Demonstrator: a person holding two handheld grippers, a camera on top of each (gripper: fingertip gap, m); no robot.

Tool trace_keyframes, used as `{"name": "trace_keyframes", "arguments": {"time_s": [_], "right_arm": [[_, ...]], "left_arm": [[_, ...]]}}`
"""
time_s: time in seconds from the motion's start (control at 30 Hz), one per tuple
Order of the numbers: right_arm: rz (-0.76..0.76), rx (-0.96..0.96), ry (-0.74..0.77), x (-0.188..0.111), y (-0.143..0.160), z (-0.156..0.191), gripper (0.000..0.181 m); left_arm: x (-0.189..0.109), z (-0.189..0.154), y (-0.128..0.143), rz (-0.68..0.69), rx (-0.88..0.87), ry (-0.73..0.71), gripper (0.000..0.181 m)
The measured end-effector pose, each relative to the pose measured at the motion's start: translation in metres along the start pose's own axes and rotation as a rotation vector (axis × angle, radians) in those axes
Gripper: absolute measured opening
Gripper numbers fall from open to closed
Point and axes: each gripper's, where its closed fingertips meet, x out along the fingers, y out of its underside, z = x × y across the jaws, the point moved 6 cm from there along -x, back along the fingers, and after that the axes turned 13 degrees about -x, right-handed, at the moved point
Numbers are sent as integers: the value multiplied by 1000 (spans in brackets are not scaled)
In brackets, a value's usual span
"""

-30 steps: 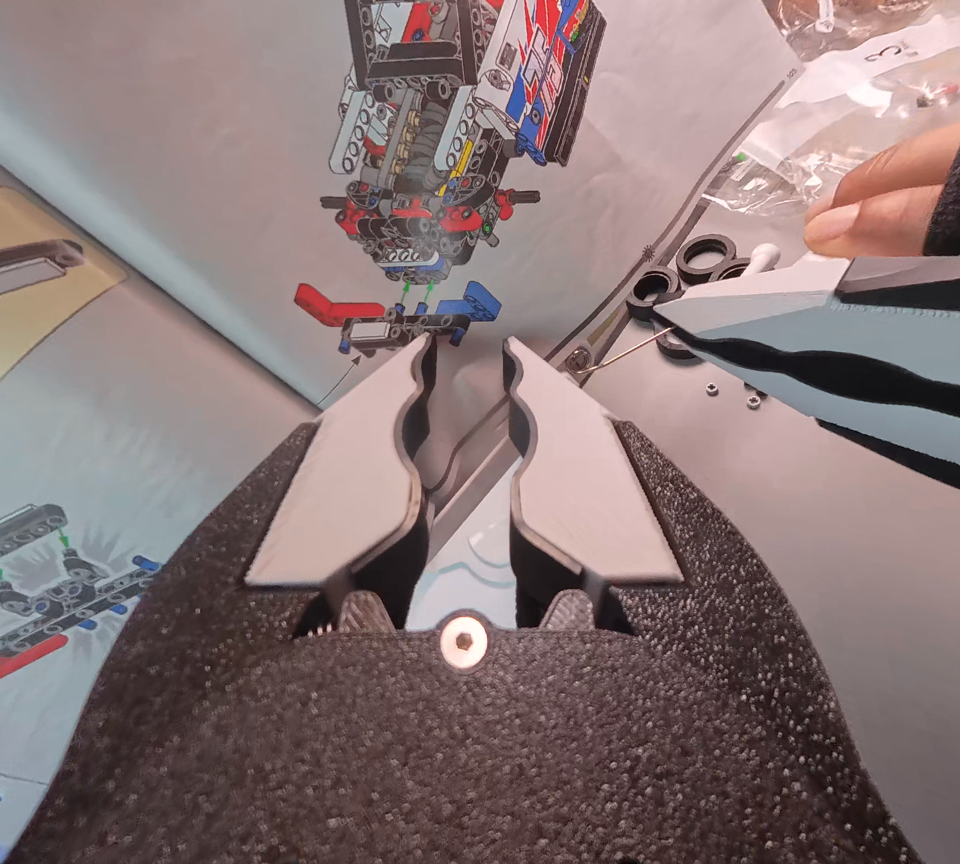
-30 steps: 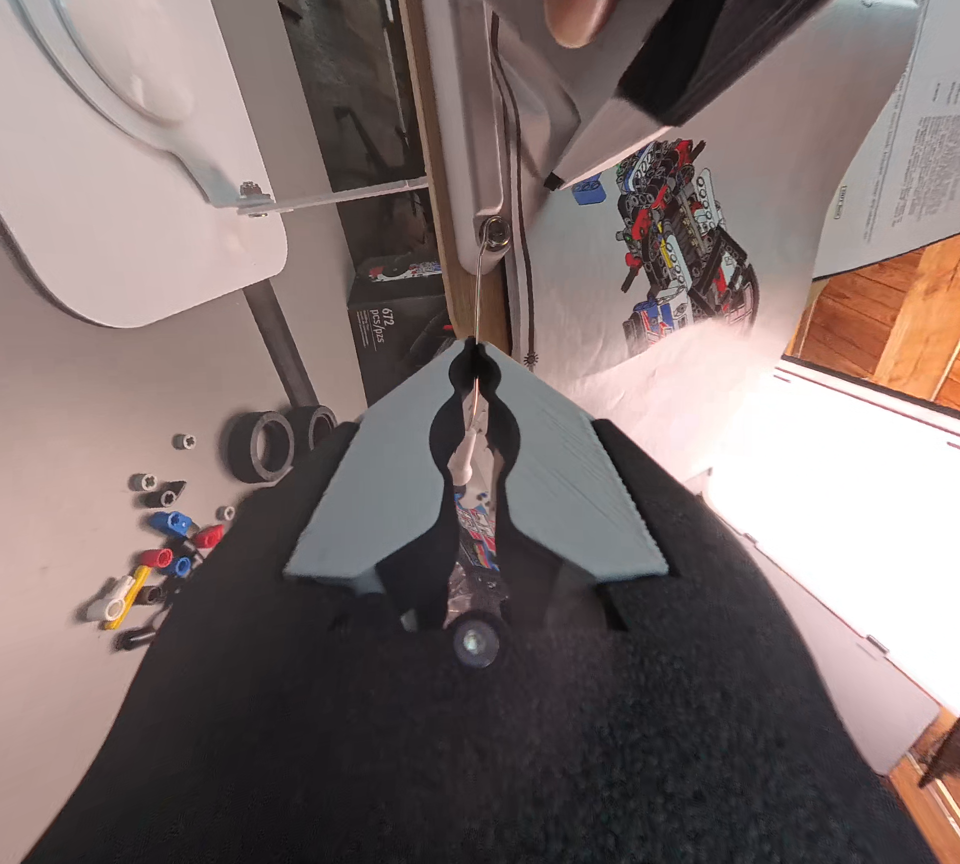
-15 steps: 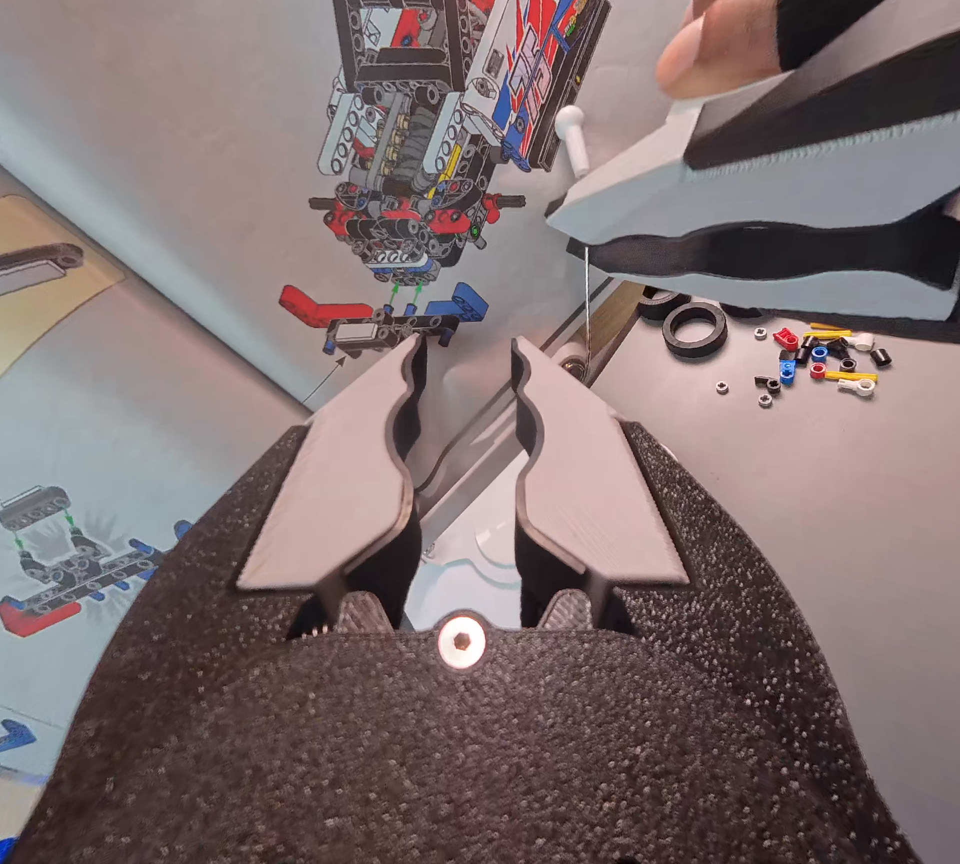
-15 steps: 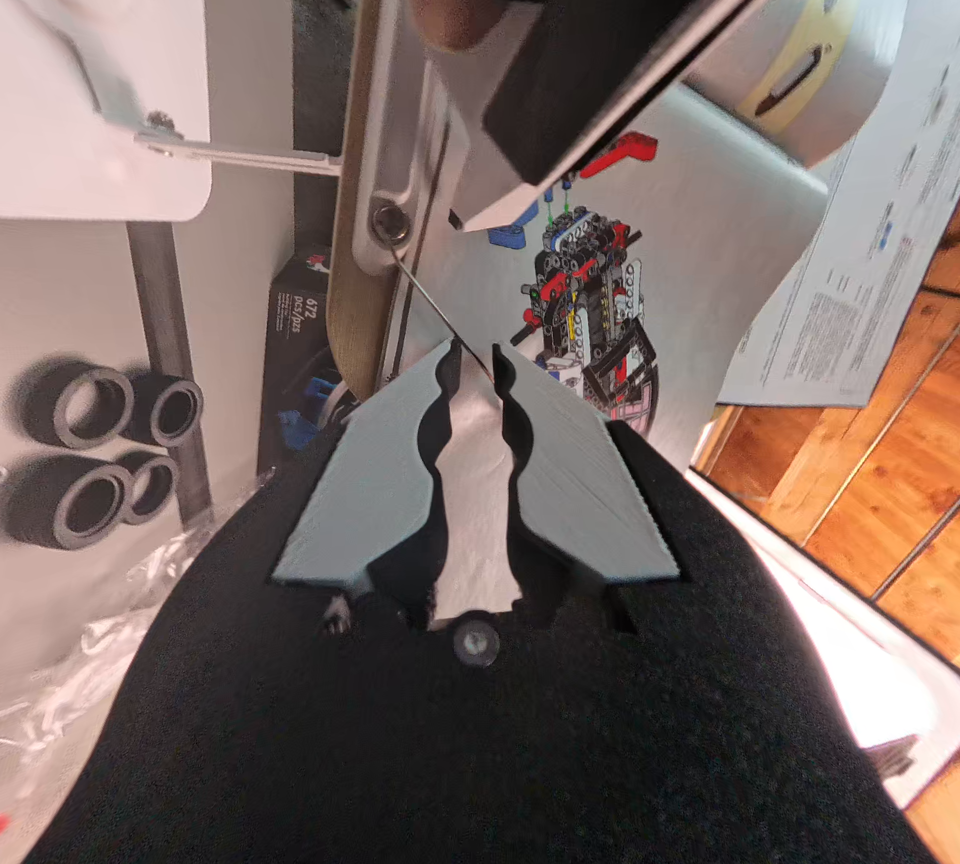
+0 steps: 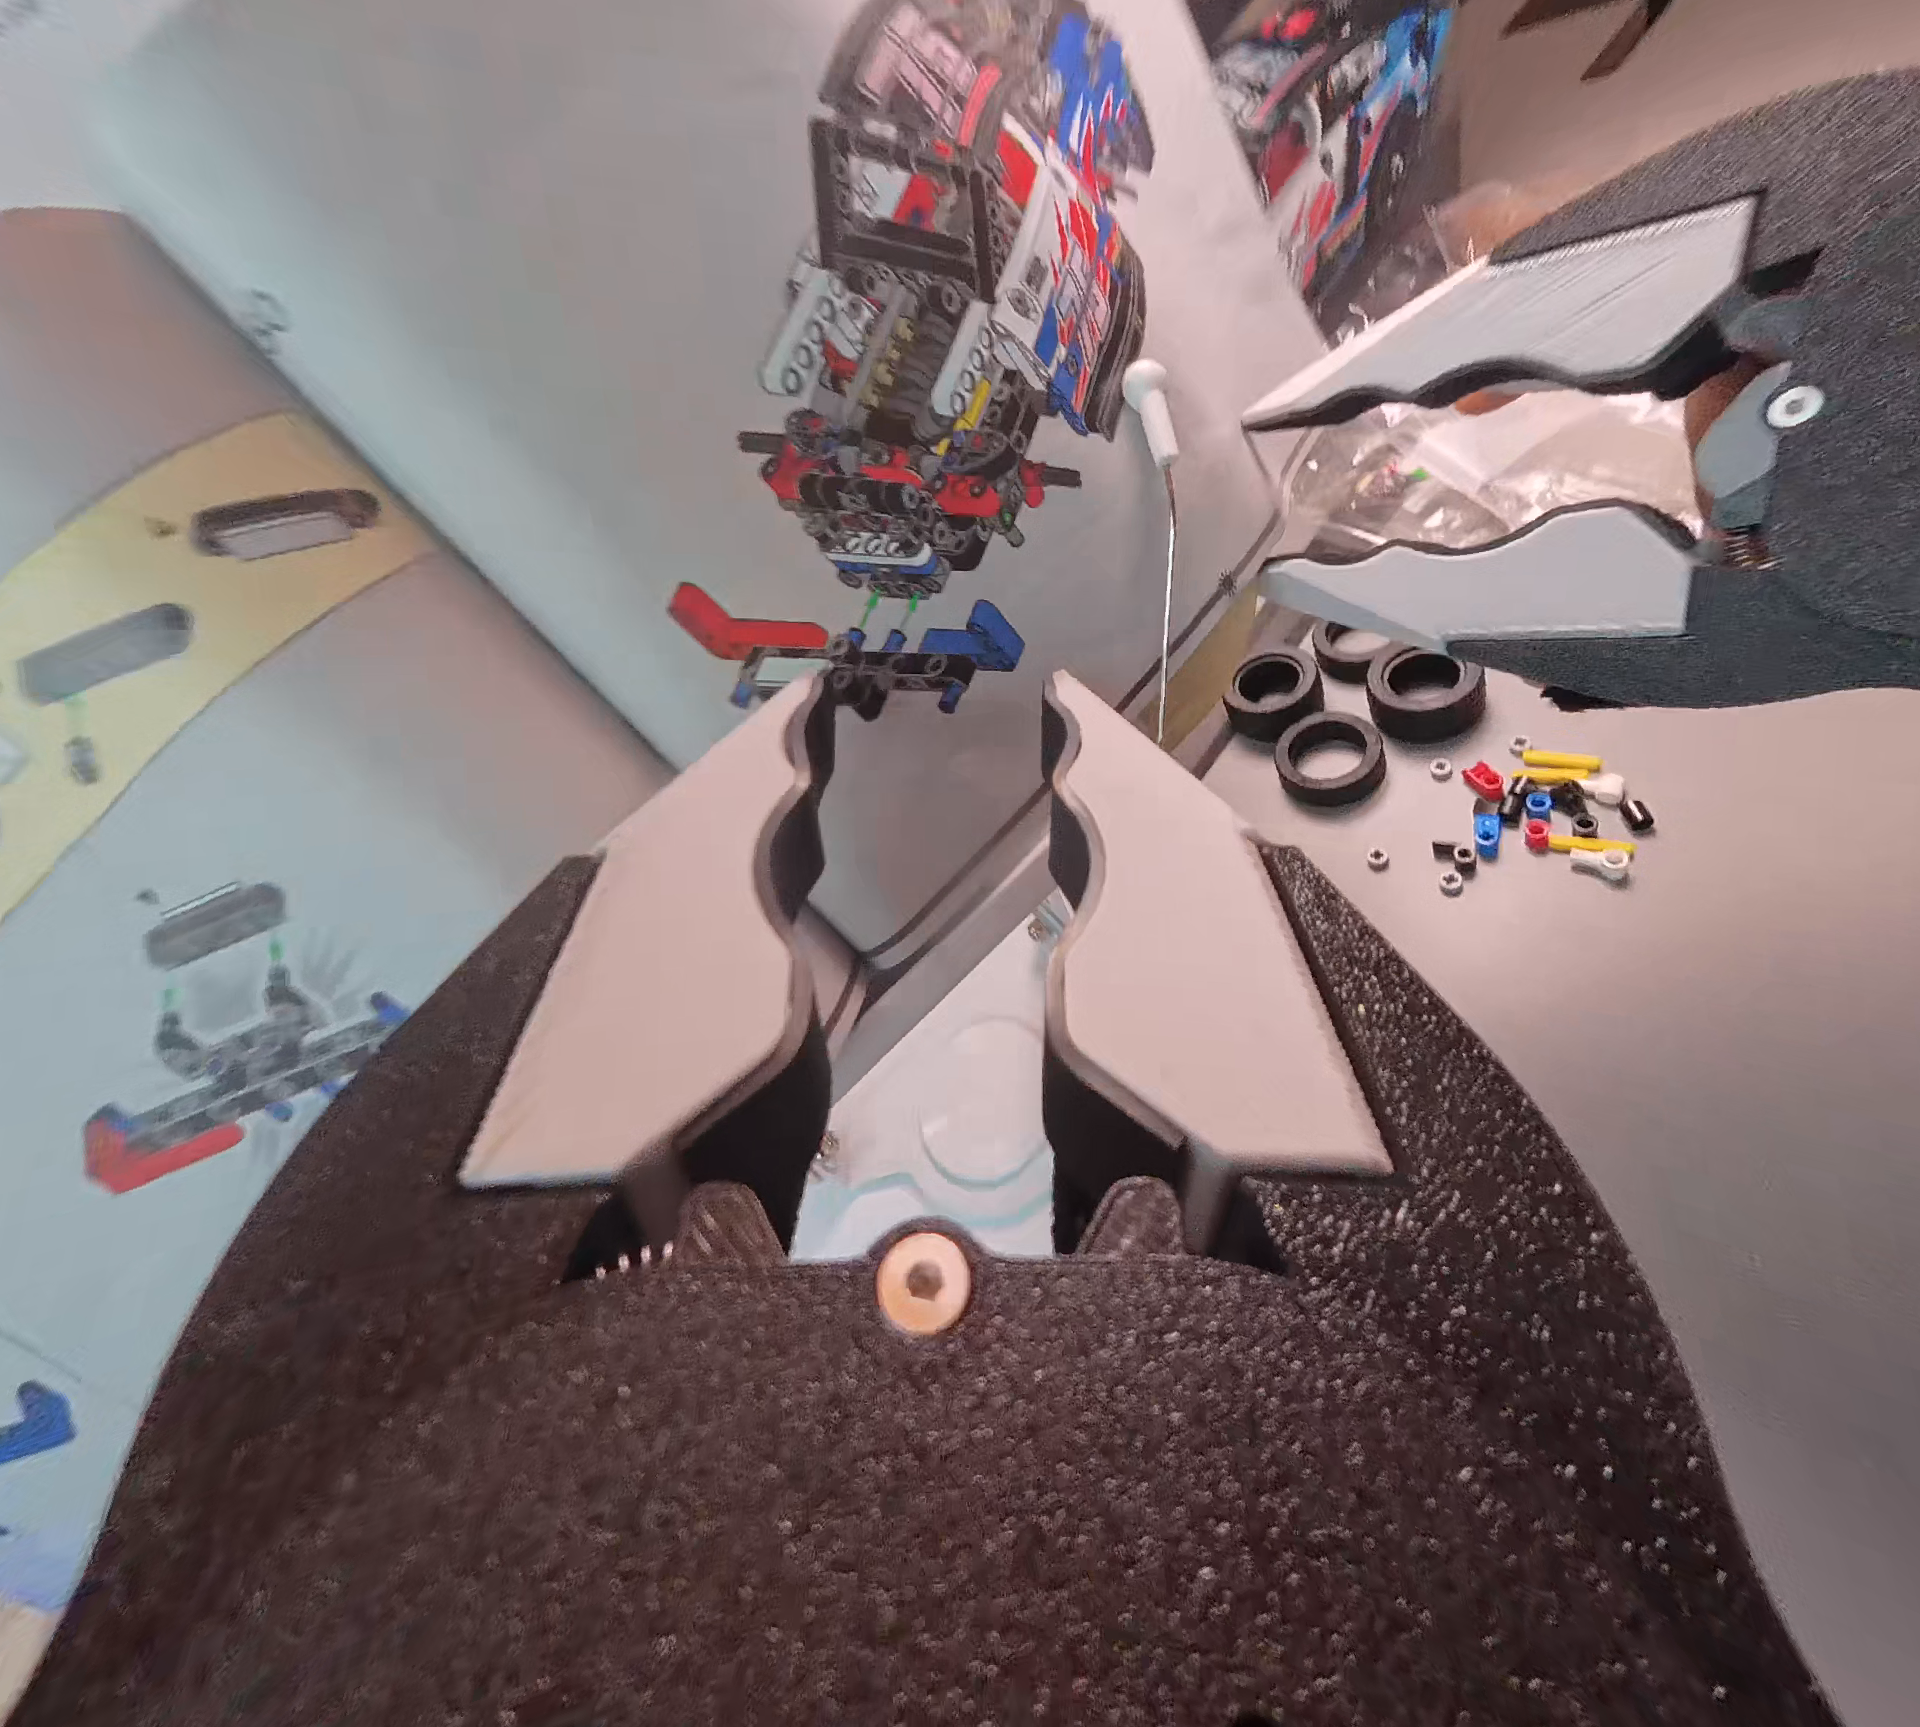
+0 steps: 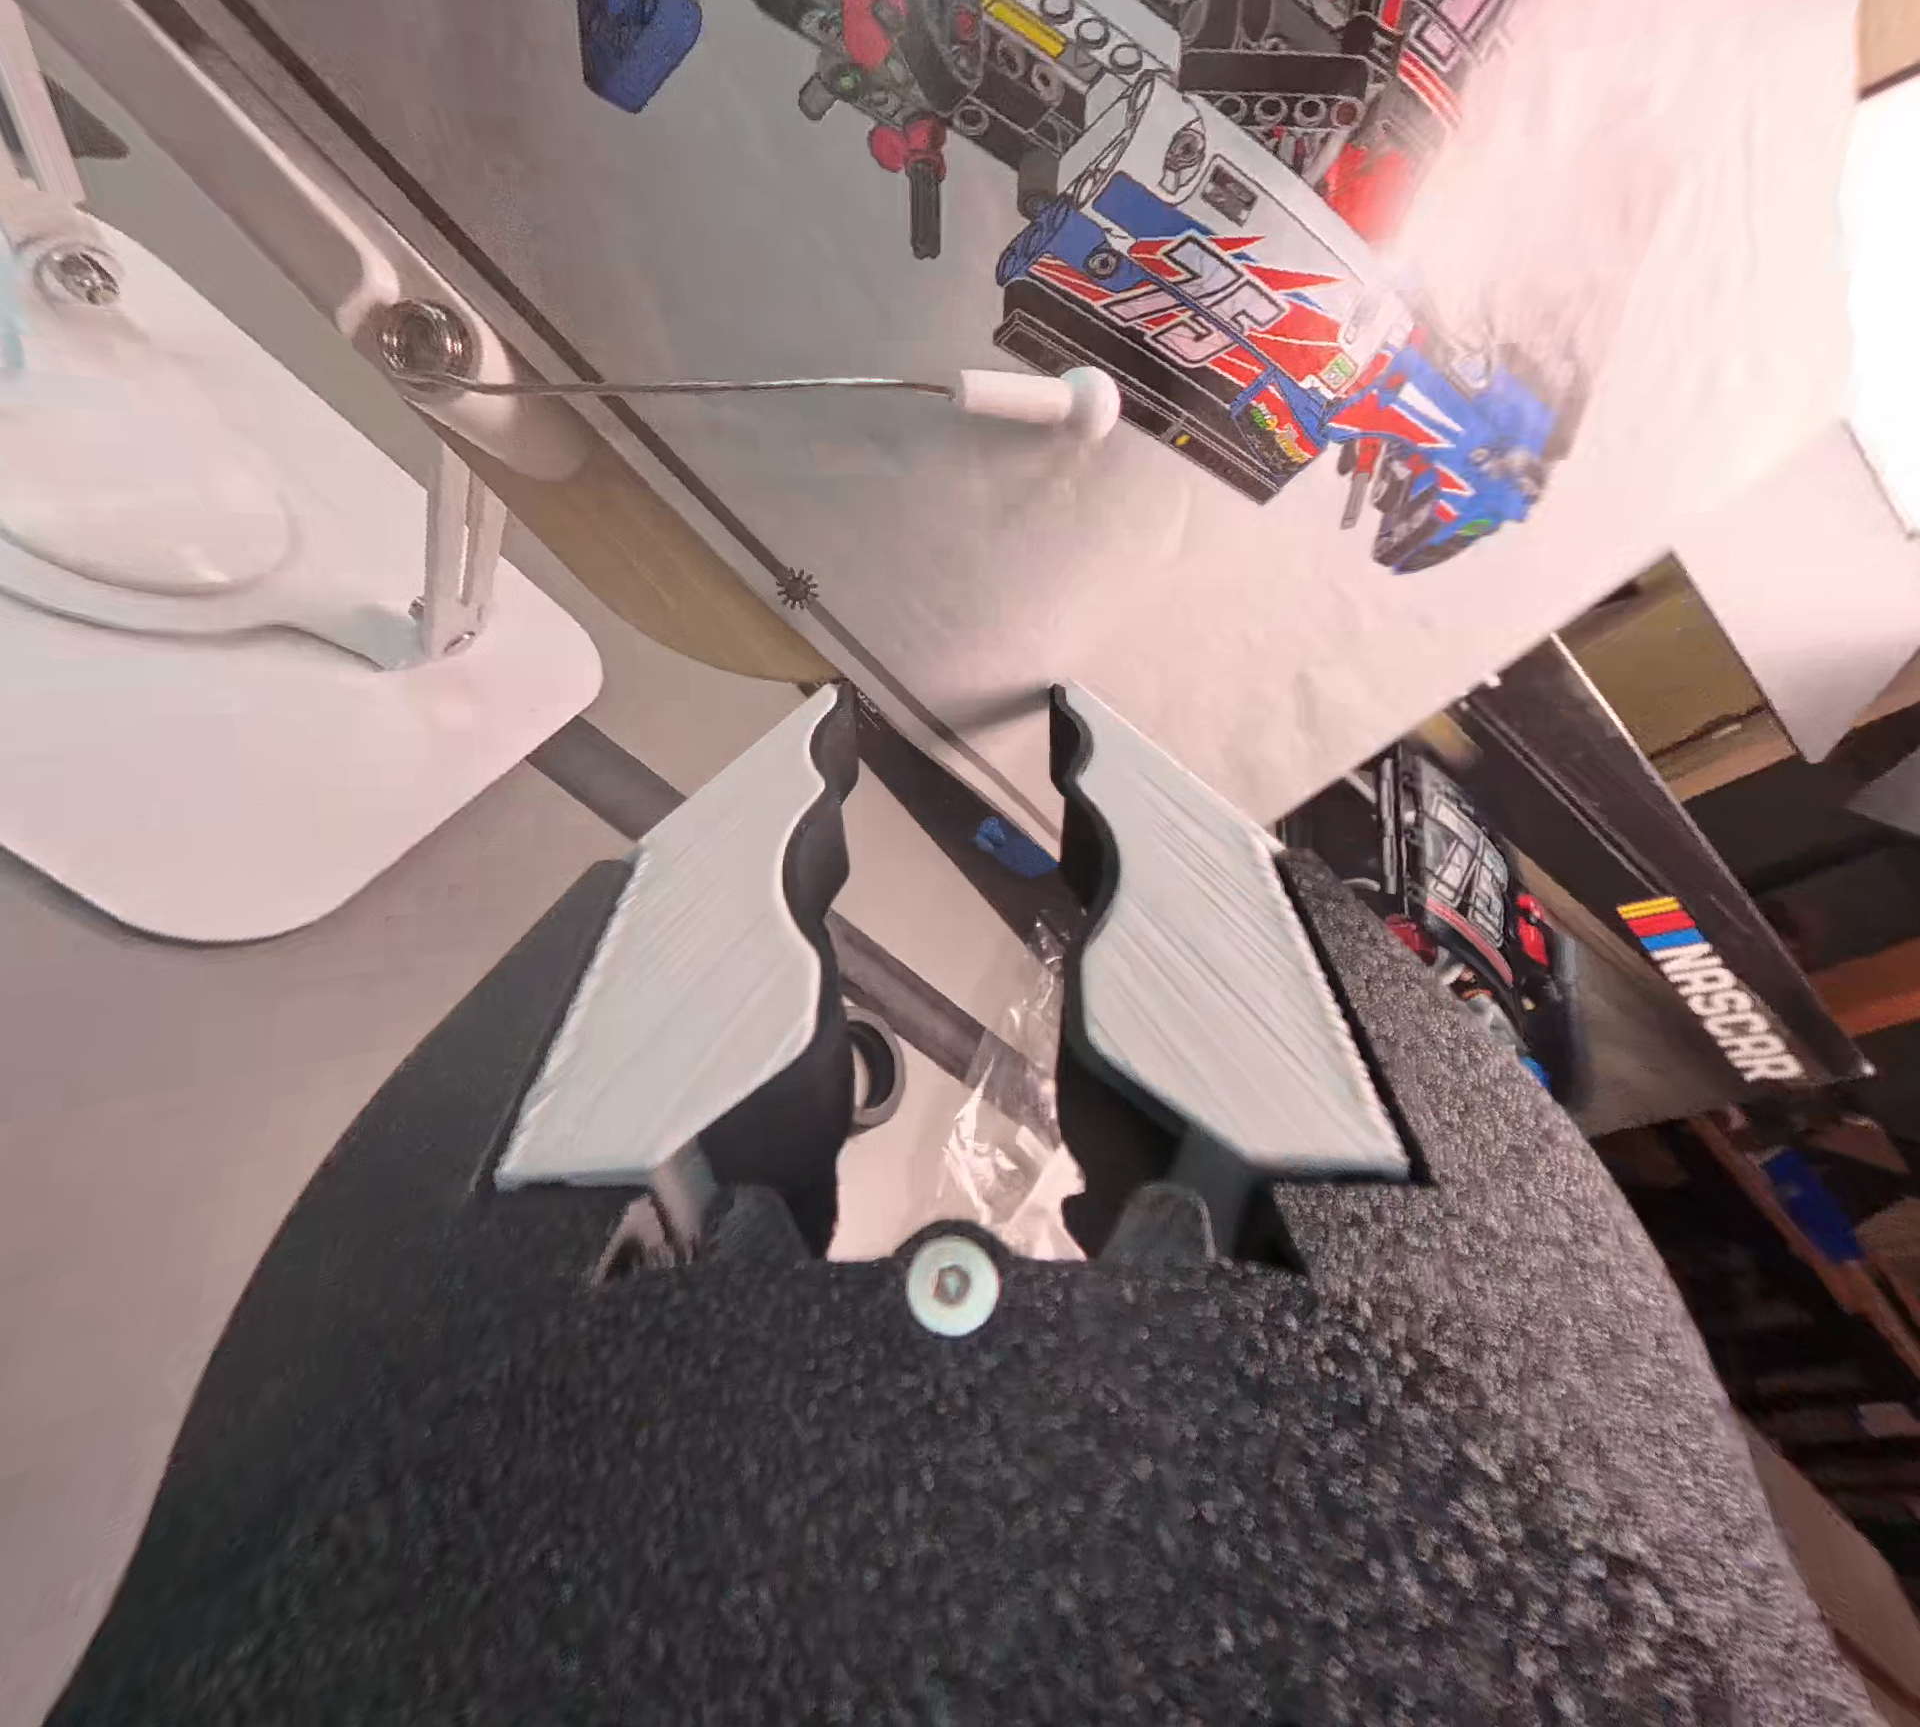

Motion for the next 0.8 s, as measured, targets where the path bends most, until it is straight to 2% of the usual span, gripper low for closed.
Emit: {"name": "trace_keyframes", "arguments": {"time_s": [0.07, 0.17, 0.4, 0.5, 0.57, 0.7, 0.8], "right_arm": [[0, -63, -9, 7, 2, -1, 38], [-2, -94, -19, 16, 5, -5, 38], [23, -89, -47, 32, 10, -13, 40], [20, -51, -56, 19, 11, -13, 40], [-80, 80, -60, -2, 4, -14, 37], [-346, 249, -61, -44, -35, -3, 35], [-414, 371, -106, -50, -61, 11, 29]], "left_arm": [[-17, 5, -3, -69, -40, -7, 41], [-34, 13, 7, -81, -126, -3, 44], [-37, 27, 33, -50, -222, -9, 45], [-50, 24, 35, -94, -232, 8, 44], [-68, 19, 37, -161, -268, 43, 42], [-107, 11, 48, -272, -351, 67, 45], [-133, 4, 60, -318, -380, 53, 47]]}}
